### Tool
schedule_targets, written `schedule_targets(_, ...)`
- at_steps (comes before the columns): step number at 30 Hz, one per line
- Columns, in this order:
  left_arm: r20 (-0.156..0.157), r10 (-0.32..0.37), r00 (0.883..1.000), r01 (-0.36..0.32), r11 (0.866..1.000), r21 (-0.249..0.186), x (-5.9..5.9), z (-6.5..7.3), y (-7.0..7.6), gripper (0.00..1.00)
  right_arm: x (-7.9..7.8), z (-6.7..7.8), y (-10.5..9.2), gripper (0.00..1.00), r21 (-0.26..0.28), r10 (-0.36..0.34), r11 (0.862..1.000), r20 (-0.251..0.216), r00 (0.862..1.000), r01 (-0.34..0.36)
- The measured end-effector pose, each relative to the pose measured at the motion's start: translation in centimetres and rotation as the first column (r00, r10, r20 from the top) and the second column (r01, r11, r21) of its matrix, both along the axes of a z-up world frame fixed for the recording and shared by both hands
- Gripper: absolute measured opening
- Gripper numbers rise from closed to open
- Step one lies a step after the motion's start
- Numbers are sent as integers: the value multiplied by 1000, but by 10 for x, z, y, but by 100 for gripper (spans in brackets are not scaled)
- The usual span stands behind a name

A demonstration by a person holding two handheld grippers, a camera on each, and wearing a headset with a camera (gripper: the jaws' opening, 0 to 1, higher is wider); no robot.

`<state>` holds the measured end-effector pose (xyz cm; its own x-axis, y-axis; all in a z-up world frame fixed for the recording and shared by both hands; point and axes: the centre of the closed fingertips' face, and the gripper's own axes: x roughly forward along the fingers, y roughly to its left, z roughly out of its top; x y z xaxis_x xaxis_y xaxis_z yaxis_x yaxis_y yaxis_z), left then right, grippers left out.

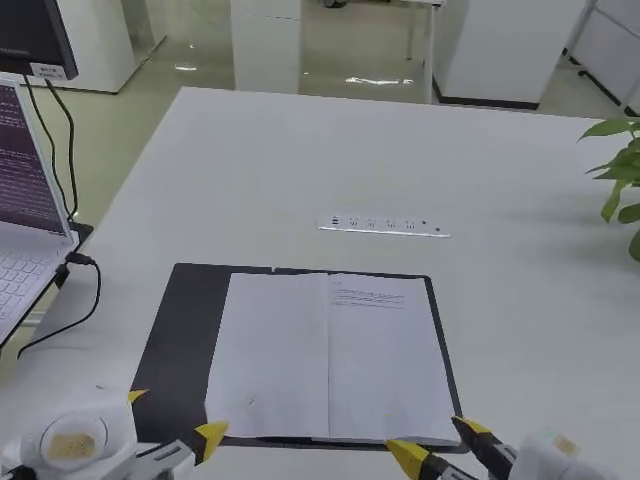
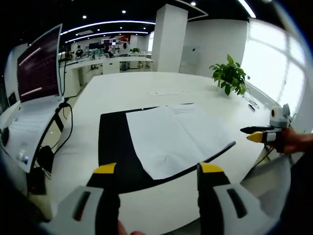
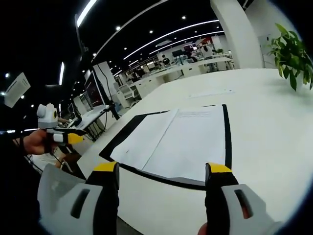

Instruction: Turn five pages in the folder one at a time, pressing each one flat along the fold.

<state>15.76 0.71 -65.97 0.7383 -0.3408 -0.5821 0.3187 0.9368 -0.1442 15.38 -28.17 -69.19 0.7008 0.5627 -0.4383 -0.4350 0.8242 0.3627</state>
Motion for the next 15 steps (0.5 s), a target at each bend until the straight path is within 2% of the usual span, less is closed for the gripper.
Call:
schedule_targets(6,3,14,1000,-14,1000,14,1,3,7,64,1,4,-15,71,14,-28,1000,4,1000,28)
schedule_targets(10,5,-2,1000,2,1000,25,2,5,2,64,3,8,-21,70,29,-43,999,8,999,43)
schedule_targets(15,7,-16,1000,16,999,31,4,6,-4,64,2,8,-22,70,15,-25,1000,8,1000,25)
